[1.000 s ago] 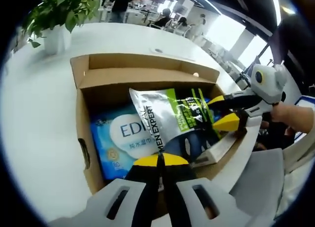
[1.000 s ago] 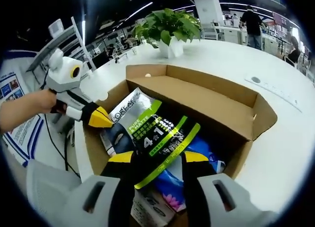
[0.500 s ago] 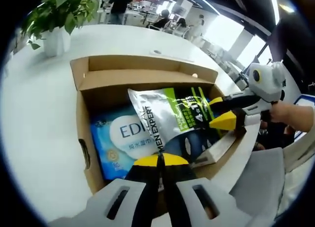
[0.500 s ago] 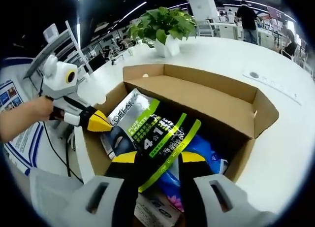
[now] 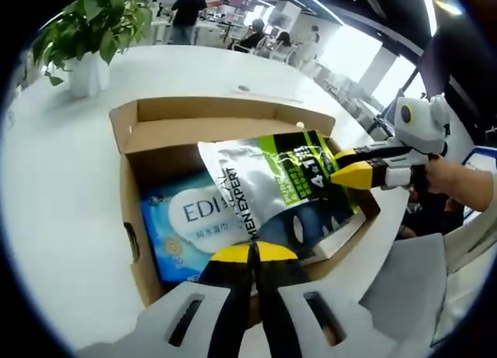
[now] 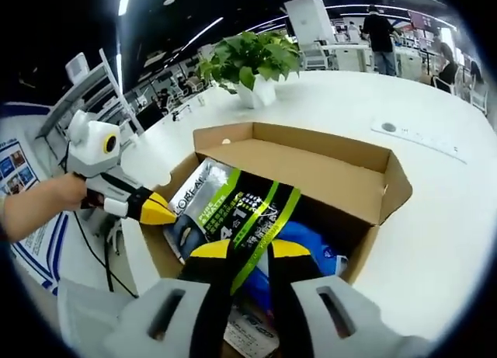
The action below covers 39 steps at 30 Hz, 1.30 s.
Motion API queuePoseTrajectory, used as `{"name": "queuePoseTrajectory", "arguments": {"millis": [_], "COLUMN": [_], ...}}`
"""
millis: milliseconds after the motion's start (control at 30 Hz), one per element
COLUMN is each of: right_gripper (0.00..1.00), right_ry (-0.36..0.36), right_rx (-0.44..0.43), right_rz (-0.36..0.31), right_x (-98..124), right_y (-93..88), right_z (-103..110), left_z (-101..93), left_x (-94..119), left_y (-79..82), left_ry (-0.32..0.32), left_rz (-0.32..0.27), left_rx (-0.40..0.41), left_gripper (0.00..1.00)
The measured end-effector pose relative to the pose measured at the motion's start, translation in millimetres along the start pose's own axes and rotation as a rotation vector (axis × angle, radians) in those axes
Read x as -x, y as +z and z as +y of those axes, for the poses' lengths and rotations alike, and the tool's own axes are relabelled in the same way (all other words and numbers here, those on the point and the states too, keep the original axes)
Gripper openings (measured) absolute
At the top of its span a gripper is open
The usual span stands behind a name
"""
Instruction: Operate the shoe box by opening the lid, removing the specified soft item, and placing it in the target area until the item is outside and the box remains undamaged.
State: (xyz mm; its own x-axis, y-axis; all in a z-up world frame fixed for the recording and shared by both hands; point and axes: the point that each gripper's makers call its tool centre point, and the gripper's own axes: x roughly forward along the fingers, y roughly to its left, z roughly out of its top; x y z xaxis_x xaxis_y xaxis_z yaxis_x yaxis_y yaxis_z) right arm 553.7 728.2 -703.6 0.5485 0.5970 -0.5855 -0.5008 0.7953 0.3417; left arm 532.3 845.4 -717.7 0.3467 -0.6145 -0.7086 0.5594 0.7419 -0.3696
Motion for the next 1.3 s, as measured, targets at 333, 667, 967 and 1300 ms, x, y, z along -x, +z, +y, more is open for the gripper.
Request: {"name": "queuePoseTrajectory", "arguments": {"millis": [333, 667, 967, 1300], "right_gripper": [0.0, 0.0, 0.0, 0.0], "right_ry": [-0.01, -0.037, -0.058, -0.082], "right_rx": [-0.048, -0.068, -0.078, -0.087], "right_rz": [-0.029, -0.056, -0.054, -0.053], "right_x": [19, 43, 64, 88], "right_y": [6.3, 7.2, 3.7, 1.0], "right_z": [-4, -19, -34, -55], "left_z": [-19.6, -46.0, -70.3, -95.8], "left_x": [3, -3, -11, -25], "left_y": [7.3, 13.3, 19.1, 26.2], "left_ry": [-0.025, -0.043, -0.071, -0.105], "left_rz": [-0.022, -0.011, 0.009, 0.016], "left_rx": [-0.003, -0.041, -0.077, -0.086], "left_gripper": [0.0, 0.0, 0.0, 0.0]}}
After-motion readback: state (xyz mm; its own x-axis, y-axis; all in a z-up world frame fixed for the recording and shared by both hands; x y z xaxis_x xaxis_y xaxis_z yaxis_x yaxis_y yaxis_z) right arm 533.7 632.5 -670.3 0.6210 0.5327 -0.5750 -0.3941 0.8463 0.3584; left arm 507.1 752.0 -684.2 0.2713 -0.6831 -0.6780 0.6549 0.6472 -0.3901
